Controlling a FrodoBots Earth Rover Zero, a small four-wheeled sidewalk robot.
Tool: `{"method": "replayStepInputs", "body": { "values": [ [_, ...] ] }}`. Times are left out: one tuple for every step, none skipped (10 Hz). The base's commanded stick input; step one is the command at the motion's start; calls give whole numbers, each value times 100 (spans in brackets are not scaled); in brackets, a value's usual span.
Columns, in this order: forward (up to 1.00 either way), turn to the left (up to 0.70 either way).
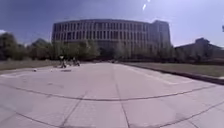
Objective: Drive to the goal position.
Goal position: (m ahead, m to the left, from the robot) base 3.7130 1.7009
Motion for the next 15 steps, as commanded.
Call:
{"method": "replayStepInputs", "body": {
  "values": [
    [70, 0],
    [70, 0],
    [70, 0],
    [70, -2],
    [70, -29],
    [70, -33],
    [70, -34],
    [70, -31],
    [70, -27],
    [70, 0],
    [70, 0],
    [70, 0],
    [70, 0],
    [70, 0],
    [70, 0]
  ]
}}
